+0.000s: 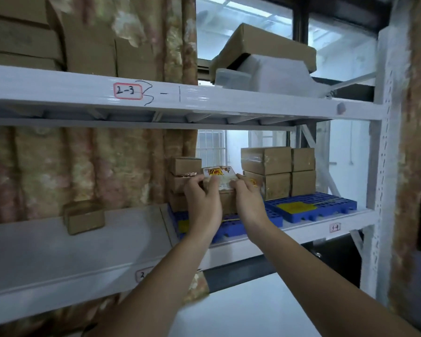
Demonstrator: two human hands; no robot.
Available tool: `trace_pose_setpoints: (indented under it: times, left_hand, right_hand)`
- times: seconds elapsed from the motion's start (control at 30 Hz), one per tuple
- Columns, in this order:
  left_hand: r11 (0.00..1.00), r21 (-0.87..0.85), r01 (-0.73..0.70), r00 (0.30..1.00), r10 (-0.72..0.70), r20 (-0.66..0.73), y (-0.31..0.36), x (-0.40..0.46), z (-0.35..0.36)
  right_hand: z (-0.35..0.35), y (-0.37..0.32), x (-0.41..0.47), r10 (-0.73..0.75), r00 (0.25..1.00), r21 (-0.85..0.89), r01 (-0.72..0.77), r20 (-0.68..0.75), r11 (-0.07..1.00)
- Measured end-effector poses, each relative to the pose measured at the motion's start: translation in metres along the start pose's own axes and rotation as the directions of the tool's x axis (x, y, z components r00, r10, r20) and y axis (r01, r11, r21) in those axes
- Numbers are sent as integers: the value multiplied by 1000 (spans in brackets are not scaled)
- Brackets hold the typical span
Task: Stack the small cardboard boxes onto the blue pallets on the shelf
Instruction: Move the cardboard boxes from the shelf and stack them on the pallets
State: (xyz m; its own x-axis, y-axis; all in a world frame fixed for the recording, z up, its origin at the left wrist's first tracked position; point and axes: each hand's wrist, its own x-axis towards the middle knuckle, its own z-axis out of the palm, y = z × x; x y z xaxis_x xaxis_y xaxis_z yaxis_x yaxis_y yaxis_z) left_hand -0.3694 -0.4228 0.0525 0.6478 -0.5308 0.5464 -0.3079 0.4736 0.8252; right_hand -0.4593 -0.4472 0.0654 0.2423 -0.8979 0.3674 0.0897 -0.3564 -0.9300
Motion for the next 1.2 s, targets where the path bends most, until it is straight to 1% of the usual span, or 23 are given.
trace_pose_setpoints:
  times: [0.13,0.27,0.33,0.4,0.47,0.57,0.63,0.67,0.73,0.8,0.87,0.97,1.1,1.2]
  left_hand:
    - [998,64,-11,1000,9,21,-4,6,29]
    - [988,153,-35,998,25,62,-15,38,49]
    - [977,208,-53,992,29,119,-18,54,54]
    - [952,288,-106,978,47,204,-20,70,54]
    - [914,368,-172,957,66,283,-21,88,53]
    - [812,506,-291,927,108,359,-20,119,50]
    - [710,588,-388,901,160,402,-19,137,47]
    - [640,630,-440,884,184,431,-19,145,45]
    - [476,729,-492,865,174,470,-16,159,42]
    - [317,807,-498,867,178,465,-16,171,40]
    - [216,843,-492,868,188,459,-17,180,40]
    - [154,866,-475,874,196,445,-18,188,42]
    - [107,886,-451,885,180,429,-22,191,42]
    - [85,897,-434,896,147,420,-27,197,41]
  right_hand:
    - [-23,6,25,-38,999,13,38,-11,999]
    - [-28,10,62,-46,999,11,46,-19,999]
    - [-27,8,81,-61,997,-1,61,-43,998]
    - [-25,7,101,-106,993,-26,105,-43,994]
    - [-23,5,120,-133,990,-14,133,-42,991]
    - [-15,4,151,-127,991,14,128,-38,992]
    - [-9,4,169,-116,993,31,116,-13,993]
    - [-7,4,179,-104,995,39,104,-1,994]
    - [-2,5,196,-90,996,21,89,29,996]
    - [3,6,212,-88,993,-39,91,76,995]
    - [8,8,225,-73,991,-81,82,110,993]
    - [14,13,241,-60,985,-109,78,161,991]
    - [20,20,254,-88,968,-128,121,237,984]
    - [23,25,262,-73,958,-125,112,278,986]
